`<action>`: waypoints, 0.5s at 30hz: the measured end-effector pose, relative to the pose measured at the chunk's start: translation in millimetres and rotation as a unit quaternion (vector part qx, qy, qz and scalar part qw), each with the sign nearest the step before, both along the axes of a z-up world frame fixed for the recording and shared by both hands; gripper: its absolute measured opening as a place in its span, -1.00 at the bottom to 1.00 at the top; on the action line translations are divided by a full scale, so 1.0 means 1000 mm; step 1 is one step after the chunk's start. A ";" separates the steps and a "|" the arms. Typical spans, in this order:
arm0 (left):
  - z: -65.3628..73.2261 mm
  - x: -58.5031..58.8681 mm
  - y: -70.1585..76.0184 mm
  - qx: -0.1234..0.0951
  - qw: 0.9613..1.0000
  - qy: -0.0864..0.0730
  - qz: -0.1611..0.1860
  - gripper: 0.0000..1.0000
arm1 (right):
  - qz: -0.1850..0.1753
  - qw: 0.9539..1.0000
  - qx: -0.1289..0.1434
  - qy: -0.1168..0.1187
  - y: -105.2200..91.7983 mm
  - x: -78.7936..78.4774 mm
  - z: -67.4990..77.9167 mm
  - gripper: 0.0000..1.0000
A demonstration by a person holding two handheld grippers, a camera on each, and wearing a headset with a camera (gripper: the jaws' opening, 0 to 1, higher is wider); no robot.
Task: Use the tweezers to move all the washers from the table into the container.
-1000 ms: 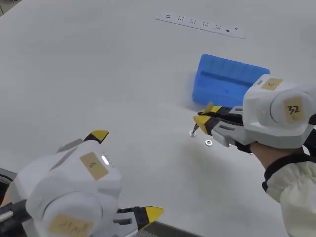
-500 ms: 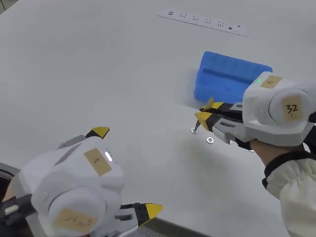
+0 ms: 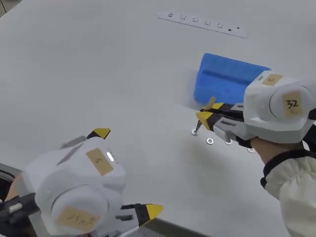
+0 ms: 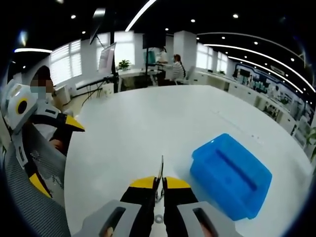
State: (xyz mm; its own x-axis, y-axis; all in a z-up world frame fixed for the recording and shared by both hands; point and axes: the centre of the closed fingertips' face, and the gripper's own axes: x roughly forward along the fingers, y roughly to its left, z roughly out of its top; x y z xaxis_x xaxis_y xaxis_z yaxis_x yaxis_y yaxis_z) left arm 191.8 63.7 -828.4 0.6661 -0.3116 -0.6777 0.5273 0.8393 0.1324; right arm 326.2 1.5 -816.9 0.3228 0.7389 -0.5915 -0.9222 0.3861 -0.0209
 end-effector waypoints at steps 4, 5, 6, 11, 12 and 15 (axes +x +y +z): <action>0.000 0.000 0.001 0.001 1.000 -0.001 0.001 0.98 | -0.005 1.000 0.011 0.001 -0.001 0.001 0.011 -0.98; 0.000 0.000 0.001 0.001 1.000 -0.002 0.001 0.98 | -0.008 1.000 0.012 -0.002 -0.001 0.002 0.015 -0.98; 0.000 0.000 0.001 0.001 1.000 -0.001 0.001 0.98 | -0.009 1.000 0.013 -0.003 -0.002 0.003 0.016 -0.98; 0.000 -0.001 0.001 0.003 1.000 0.001 -0.001 0.98 | -0.020 1.000 0.021 -0.010 -0.004 0.007 0.030 -0.98; 0.000 -0.001 0.001 0.005 1.000 0.001 -0.001 0.98 | -0.021 1.000 0.020 -0.013 -0.005 0.008 0.031 -0.98; -0.001 -0.001 0.001 0.006 1.000 0.003 -0.001 0.98 | -0.022 0.999 0.019 -0.016 -0.006 0.010 0.034 -0.98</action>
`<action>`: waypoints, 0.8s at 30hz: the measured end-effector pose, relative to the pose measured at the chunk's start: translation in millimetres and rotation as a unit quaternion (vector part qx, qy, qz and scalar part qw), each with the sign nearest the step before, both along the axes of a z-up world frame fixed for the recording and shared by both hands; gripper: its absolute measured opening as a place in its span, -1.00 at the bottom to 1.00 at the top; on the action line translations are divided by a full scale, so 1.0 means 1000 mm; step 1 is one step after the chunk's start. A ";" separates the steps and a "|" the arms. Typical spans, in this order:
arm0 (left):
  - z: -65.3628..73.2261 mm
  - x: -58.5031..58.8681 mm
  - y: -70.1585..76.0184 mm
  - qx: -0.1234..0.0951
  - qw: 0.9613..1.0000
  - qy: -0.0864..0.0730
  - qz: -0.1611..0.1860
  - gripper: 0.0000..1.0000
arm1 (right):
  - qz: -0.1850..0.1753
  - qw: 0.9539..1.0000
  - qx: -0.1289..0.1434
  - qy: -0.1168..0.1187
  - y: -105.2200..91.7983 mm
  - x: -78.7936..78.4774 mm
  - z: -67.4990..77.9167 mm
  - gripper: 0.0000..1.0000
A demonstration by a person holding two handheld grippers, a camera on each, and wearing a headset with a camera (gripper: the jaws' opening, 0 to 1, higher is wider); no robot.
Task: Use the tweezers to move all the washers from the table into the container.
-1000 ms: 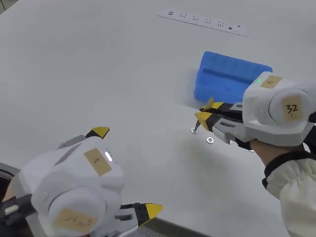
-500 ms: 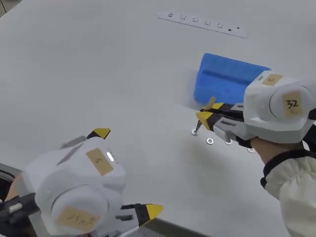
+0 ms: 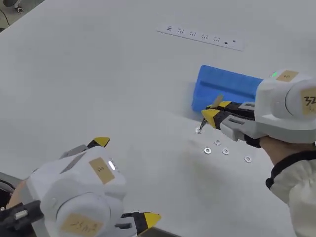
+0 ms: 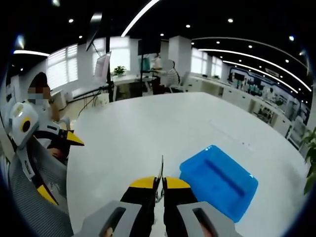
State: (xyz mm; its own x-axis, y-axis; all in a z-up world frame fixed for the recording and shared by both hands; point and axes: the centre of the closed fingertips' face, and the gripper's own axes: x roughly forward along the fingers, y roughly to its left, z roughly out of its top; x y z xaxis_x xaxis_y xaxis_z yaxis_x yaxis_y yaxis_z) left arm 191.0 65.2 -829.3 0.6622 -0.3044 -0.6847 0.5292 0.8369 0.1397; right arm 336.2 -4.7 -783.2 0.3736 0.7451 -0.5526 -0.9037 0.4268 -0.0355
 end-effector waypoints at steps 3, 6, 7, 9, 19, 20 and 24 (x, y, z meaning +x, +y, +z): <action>-0.002 -0.001 0.000 0.006 1.000 0.004 -0.002 0.98 | -0.006 1.000 0.007 -0.001 -0.001 0.004 0.006 -0.98; -0.004 -0.002 0.000 0.006 1.000 0.011 -0.004 0.98 | -0.011 1.000 0.013 -0.005 0.000 0.010 0.011 -0.98; -0.005 -0.003 0.000 0.008 1.000 0.015 -0.005 0.98 | -0.012 1.000 0.014 -0.007 0.000 0.012 0.013 -0.99; -0.006 -0.004 0.000 0.011 1.000 0.016 -0.007 0.98 | -0.016 1.000 0.015 -0.012 0.000 0.016 0.016 -0.99; -0.007 -0.004 0.000 0.016 1.000 0.019 -0.007 0.98 | -0.035 0.999 0.029 -0.022 0.002 0.035 0.025 -0.99; -0.007 -0.004 0.001 0.018 1.000 0.018 -0.006 0.98 | -0.036 0.999 0.031 -0.024 0.002 0.038 0.026 -0.99; -0.009 -0.004 0.001 0.018 1.000 0.023 -0.006 0.98 | -0.045 0.998 0.035 -0.038 0.002 0.046 0.030 -0.98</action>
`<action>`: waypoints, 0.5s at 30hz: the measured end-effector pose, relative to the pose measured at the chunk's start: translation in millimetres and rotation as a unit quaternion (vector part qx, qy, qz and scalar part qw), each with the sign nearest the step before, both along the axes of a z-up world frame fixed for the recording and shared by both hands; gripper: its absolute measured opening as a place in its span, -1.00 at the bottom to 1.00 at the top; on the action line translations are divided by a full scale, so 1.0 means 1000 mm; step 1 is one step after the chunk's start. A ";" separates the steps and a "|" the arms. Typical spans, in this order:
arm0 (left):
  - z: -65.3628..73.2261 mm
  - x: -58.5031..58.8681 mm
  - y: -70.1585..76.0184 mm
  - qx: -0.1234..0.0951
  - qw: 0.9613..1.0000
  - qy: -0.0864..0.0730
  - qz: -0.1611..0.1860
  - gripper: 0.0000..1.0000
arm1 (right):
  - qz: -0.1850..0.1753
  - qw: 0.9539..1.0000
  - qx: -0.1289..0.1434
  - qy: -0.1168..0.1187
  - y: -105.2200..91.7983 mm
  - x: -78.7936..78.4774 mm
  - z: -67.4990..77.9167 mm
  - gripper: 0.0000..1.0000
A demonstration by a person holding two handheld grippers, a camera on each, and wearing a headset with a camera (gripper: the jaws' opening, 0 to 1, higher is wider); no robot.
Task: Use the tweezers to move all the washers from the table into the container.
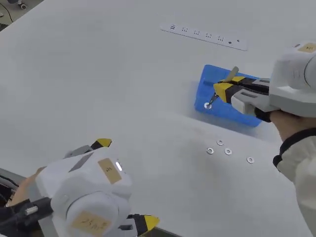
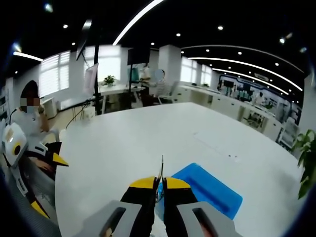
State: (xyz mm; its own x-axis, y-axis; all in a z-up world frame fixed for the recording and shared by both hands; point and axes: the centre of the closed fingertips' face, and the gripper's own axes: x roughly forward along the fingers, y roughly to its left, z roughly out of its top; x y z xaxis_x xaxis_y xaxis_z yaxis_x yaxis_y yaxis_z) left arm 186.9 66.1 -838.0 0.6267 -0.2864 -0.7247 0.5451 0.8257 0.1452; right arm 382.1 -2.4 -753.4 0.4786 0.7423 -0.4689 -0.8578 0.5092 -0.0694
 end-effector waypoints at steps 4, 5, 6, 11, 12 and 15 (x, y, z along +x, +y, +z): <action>-0.002 0.000 0.001 0.007 1.000 0.004 0.000 0.98 | -0.010 1.000 0.001 -0.007 0.000 0.011 0.000 -0.98; -0.002 0.000 0.002 0.007 1.000 0.004 0.001 0.98 | -0.013 1.000 0.001 -0.009 0.000 0.014 0.000 -0.98; -0.002 0.000 0.002 0.006 1.000 0.004 0.001 0.98 | -0.015 1.000 0.001 -0.010 0.000 0.015 -0.001 -0.98; -0.002 0.000 0.001 0.006 1.000 0.003 0.000 0.98 | -0.032 0.999 0.002 -0.013 0.001 0.028 -0.007 -0.98; -0.002 0.000 0.001 0.005 1.000 0.003 -0.001 0.98 | -0.035 0.999 0.003 -0.011 0.001 0.031 -0.009 -0.98; -0.001 0.000 0.000 0.004 1.000 0.002 -0.001 0.98 | -0.042 0.999 0.004 -0.007 0.002 0.037 -0.014 -0.98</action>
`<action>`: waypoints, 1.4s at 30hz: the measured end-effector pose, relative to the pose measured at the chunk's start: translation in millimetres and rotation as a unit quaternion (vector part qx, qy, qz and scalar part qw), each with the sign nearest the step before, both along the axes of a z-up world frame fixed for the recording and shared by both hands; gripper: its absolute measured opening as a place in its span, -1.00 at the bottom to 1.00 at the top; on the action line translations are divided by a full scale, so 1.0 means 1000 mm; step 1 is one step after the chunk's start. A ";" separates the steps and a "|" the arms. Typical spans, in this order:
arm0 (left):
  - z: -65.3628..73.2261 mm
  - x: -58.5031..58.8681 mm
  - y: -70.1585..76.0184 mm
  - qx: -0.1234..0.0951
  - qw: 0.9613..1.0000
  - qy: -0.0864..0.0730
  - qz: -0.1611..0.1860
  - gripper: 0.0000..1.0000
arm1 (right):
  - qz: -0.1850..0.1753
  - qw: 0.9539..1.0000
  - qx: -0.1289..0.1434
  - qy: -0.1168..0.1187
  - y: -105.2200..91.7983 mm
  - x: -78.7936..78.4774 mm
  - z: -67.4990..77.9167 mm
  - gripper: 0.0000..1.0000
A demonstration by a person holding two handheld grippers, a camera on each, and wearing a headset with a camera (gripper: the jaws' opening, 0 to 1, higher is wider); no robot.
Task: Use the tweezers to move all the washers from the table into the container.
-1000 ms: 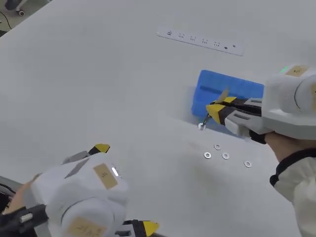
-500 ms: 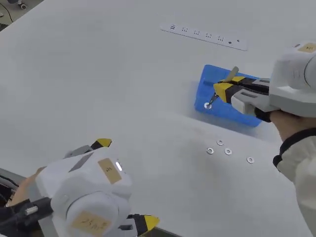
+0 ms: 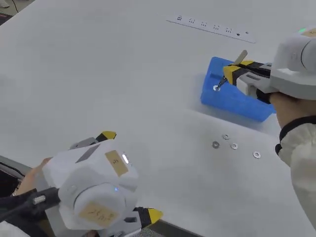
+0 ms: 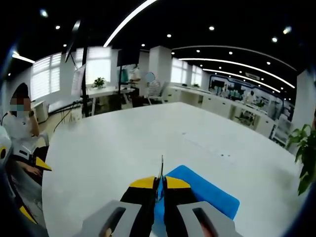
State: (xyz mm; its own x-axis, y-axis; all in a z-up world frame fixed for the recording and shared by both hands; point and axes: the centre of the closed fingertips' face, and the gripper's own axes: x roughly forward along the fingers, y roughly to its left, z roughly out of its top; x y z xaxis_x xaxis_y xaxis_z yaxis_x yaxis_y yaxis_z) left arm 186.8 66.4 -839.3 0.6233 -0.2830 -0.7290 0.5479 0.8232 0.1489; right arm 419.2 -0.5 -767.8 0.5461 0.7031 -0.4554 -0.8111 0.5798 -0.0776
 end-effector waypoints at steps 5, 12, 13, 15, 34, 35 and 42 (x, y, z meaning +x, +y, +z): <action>0.001 0.000 -0.001 -0.001 1.000 -0.002 -0.002 0.98 | -0.014 1.000 0.006 0.013 0.001 0.011 -0.010 -0.98; 0.004 0.001 -0.001 -0.005 1.000 -0.011 -0.001 0.98 | -0.041 0.998 0.029 0.046 0.003 0.024 -0.025 -0.97; 0.004 0.002 -0.001 -0.006 1.000 -0.011 -0.001 0.98 | -0.043 0.997 0.033 0.050 0.003 0.025 -0.026 -0.97; 0.004 0.001 -0.001 -0.006 1.000 -0.010 -0.002 0.98 | -0.045 0.997 0.035 0.053 0.005 0.027 -0.029 -0.97; 0.003 0.002 0.000 -0.004 1.000 -0.010 0.001 0.98 | -0.025 0.999 -0.005 0.037 0.007 0.027 -0.047 -0.95; 0.003 0.001 0.000 -0.003 1.000 -0.009 0.000 0.98 | -0.023 0.999 -0.004 0.035 0.007 0.028 -0.047 -0.95; 0.003 0.001 0.000 -0.001 1.000 -0.009 0.001 0.98 | -0.023 1.000 0.007 0.019 0.004 0.024 -0.029 -0.95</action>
